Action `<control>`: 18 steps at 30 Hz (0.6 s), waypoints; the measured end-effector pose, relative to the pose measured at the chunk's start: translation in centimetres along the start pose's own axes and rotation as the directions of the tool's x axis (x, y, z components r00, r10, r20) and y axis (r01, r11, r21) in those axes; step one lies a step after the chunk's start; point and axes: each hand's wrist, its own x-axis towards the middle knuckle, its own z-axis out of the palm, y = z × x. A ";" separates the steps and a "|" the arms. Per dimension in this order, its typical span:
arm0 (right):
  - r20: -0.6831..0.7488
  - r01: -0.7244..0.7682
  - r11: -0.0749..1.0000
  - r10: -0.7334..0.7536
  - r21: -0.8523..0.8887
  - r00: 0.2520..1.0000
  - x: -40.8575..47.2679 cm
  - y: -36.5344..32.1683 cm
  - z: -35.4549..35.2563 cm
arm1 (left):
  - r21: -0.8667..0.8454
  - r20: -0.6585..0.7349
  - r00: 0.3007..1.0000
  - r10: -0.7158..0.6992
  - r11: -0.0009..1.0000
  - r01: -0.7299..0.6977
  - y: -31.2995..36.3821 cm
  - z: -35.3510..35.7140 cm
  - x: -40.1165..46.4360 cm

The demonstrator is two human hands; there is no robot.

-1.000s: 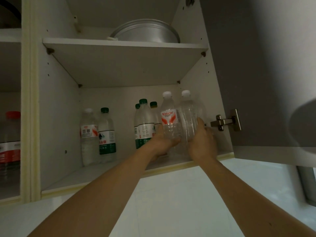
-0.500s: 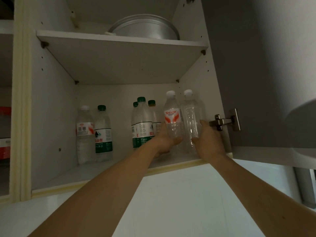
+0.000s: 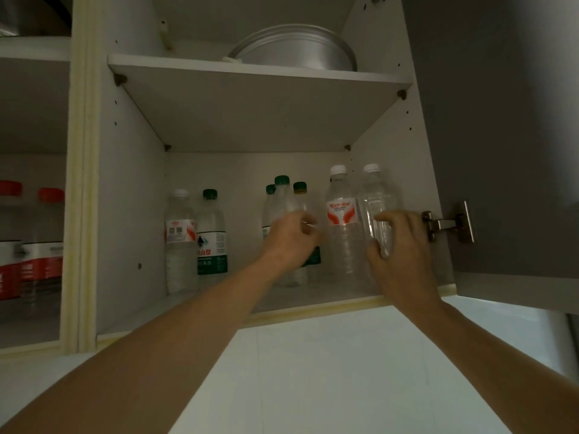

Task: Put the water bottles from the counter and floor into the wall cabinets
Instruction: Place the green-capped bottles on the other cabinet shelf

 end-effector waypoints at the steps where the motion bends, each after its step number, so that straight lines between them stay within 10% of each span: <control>1: 0.027 0.022 0.999 -0.023 0.023 0.999 0.1 -0.8 0.1 | 0.007 -0.081 0.997 0.016 1.000 -0.016 -0.4 -1.0 0.1; 5: 0.203 0.094 0.985 -0.123 0.147 0.971 1.3 -4.6 2.2 | 0.016 -0.225 0.974 0.004 1.000 -0.001 -2.5 -4.9 1.3; 10: 0.437 -0.029 0.996 -0.009 0.081 0.899 4.4 -8.0 8.4 | -0.013 -0.077 0.974 -0.214 0.977 0.214 -4.4 -6.9 3.0; 18: 0.267 -0.058 0.991 0.088 -0.118 0.960 7.1 -7.8 13.1 | -0.117 0.131 0.900 -0.415 0.895 0.430 -6.6 -8.7 5.2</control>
